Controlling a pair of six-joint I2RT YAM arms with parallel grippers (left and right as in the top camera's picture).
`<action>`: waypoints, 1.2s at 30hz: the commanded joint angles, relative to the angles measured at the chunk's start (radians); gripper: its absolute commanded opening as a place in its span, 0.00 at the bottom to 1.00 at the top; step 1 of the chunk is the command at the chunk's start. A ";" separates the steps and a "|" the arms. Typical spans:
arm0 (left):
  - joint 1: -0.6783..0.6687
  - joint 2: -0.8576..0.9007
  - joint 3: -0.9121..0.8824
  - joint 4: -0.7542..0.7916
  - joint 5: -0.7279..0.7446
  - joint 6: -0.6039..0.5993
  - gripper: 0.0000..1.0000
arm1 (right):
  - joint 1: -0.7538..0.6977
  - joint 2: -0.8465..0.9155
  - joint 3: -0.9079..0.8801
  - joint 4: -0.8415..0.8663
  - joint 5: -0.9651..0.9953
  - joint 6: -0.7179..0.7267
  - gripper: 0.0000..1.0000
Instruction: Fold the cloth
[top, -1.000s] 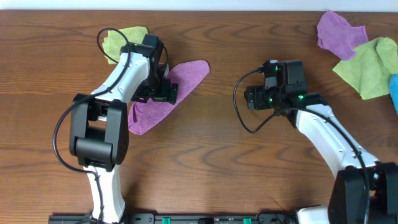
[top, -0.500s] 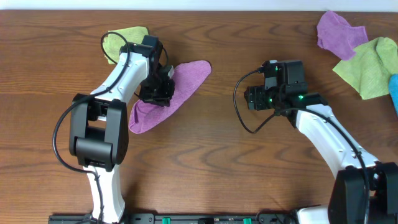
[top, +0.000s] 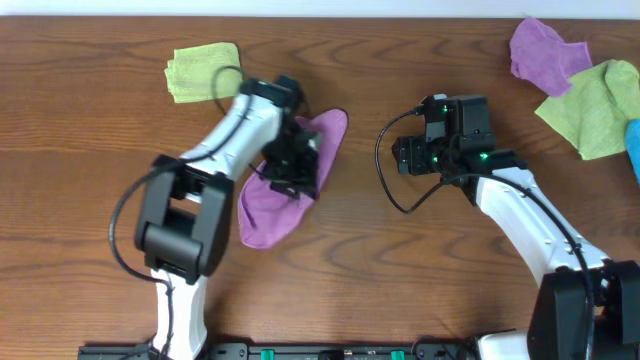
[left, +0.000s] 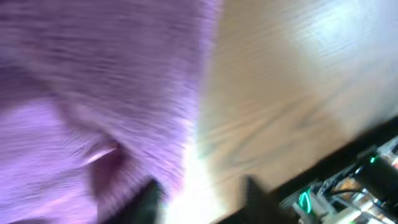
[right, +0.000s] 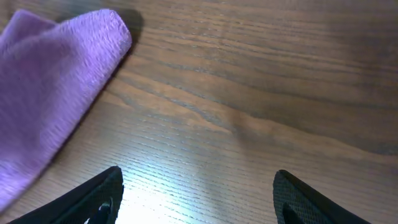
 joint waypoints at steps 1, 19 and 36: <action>-0.074 0.018 -0.010 -0.018 0.017 0.002 0.89 | 0.009 -0.023 0.013 0.002 -0.004 -0.016 0.77; -0.176 -0.006 -0.045 -0.051 -0.016 -0.021 0.57 | -0.010 -0.023 0.013 0.024 -0.004 -0.015 0.80; -0.069 -0.194 0.022 -0.147 -0.290 -0.031 0.78 | -0.010 -0.023 0.013 -0.019 -0.042 -0.017 0.82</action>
